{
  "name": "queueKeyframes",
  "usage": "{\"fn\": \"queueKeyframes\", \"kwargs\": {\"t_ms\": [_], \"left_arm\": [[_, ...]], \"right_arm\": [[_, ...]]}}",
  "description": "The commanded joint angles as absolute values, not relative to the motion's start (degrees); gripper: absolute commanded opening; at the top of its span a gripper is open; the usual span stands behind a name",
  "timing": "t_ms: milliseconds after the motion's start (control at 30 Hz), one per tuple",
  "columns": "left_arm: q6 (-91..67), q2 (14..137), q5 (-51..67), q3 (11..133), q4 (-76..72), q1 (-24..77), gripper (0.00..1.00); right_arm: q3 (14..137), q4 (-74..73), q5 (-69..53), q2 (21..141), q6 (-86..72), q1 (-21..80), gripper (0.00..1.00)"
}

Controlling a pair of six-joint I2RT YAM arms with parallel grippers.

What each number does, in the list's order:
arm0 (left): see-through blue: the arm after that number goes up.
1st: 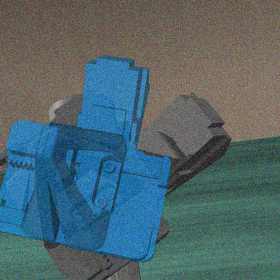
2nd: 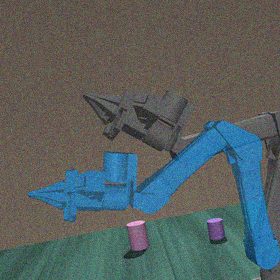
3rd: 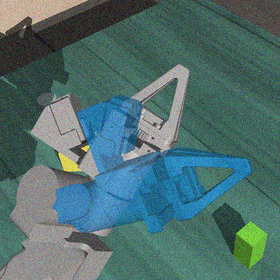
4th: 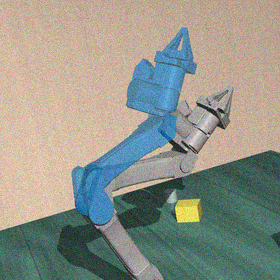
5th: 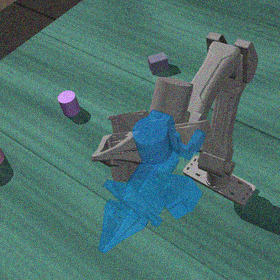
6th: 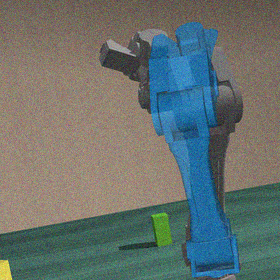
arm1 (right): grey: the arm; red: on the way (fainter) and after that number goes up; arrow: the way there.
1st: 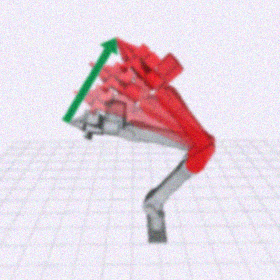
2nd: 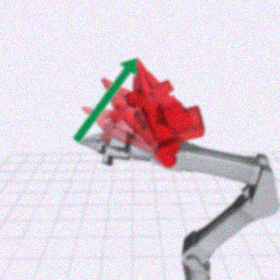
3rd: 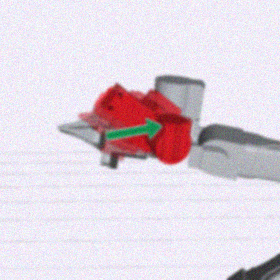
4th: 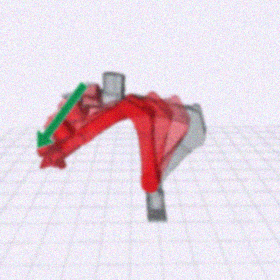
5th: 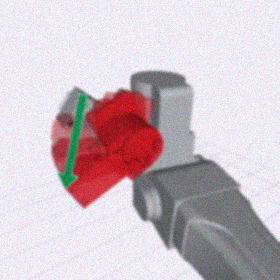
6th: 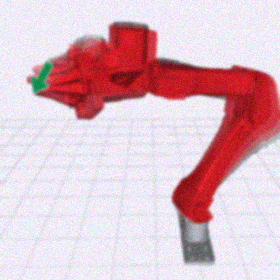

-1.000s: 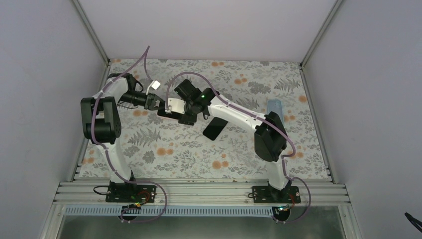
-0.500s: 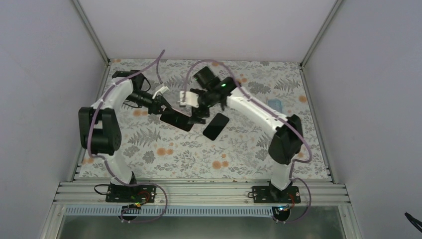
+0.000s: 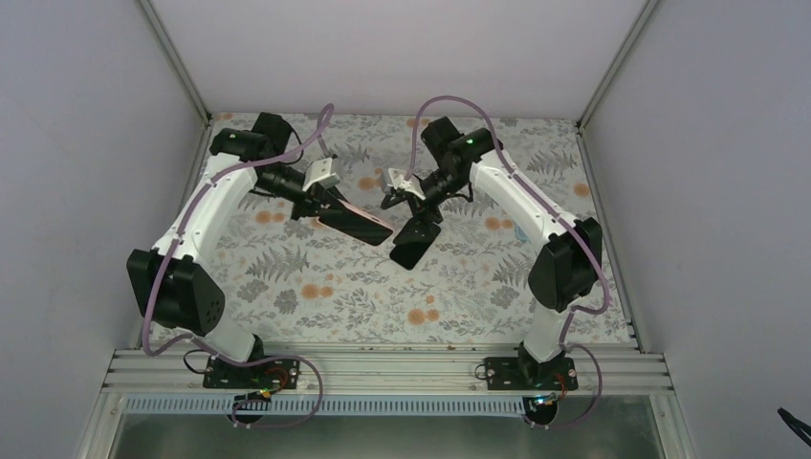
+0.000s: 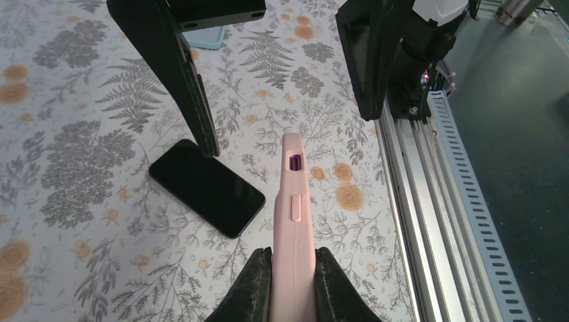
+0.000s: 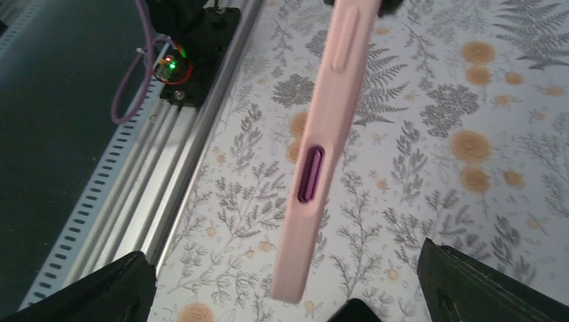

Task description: Take the phone out of the phone case

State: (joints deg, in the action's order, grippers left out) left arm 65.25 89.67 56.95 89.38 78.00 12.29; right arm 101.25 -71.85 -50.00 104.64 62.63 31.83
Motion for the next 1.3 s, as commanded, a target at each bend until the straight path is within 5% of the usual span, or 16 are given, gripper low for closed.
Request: {"fn": "queueKeyframes", "kwargs": {"t_ms": [0,667,1267], "left_arm": [[65.88,89.68,60.47,91.34,77.78,14.16,0.02],[60.54,79.21,58.55,91.03,77.78,24.08,0.02],[57.21,75.12,48.69,87.78,77.84,29.98,0.02]], "right_arm": [[100.21,-73.74,-57.12,105.71,65.76,32.14,1.00],[102.93,-73.70,-59.08,110.48,68.65,26.19,1.00],[107.13,-73.73,-44.74,114.72,69.14,18.89,1.00]]}}
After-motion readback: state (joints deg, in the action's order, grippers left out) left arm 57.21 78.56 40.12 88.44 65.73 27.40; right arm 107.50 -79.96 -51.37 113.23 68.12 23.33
